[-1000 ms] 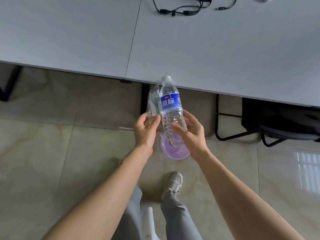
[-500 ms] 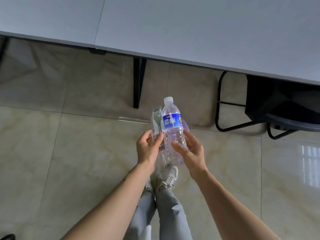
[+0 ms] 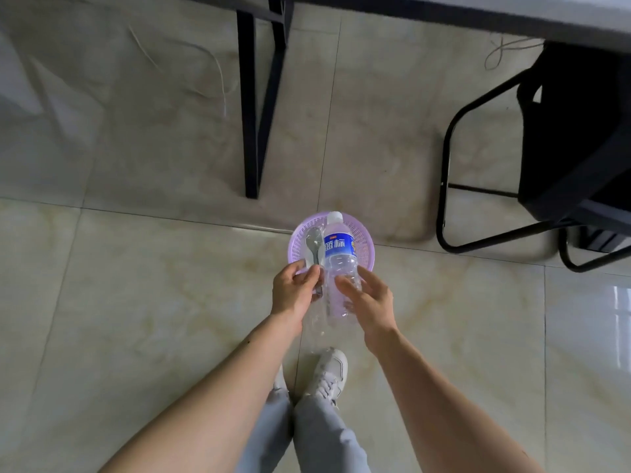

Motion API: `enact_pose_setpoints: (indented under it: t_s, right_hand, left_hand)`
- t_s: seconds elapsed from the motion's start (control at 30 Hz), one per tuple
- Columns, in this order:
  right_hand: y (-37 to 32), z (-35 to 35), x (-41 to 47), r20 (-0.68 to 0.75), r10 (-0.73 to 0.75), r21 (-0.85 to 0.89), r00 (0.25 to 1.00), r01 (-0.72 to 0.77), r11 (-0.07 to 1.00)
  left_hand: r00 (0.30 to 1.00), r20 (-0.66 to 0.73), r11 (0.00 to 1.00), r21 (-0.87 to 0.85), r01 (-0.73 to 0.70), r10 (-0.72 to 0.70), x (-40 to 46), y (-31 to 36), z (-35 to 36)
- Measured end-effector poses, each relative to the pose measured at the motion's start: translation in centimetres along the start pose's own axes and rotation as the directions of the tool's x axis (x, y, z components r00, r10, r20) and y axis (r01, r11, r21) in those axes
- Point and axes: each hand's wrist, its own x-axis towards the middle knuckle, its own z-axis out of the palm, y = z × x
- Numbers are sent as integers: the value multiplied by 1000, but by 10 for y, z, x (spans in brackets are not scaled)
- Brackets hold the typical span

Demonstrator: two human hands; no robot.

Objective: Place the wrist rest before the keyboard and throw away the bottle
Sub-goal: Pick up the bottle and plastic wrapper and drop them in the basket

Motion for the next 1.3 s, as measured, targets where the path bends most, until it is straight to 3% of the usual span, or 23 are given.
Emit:
enact_pose_setpoints:
  t_s: [0.43,1.03,1.17,1.3]
  right_hand:
    - [97,12,94,-148,201,124,968,-184,975]
    - [136,18,145,-229,257,180,939,-219,959]
    - [130,17,145,-237,226,153,945,-194,969]
    - [127,16,142,-257,166,148,952,-131,980]
  left_hand:
    - [998,62,990,141,5,-14,114,-81,10]
    - [974,205,961,273,43,-101,165,-94,16]
    - [950,276,960,273,68,-146,163,-88,19]
    - [963,252,958,286,15,-91,165,-81,18]
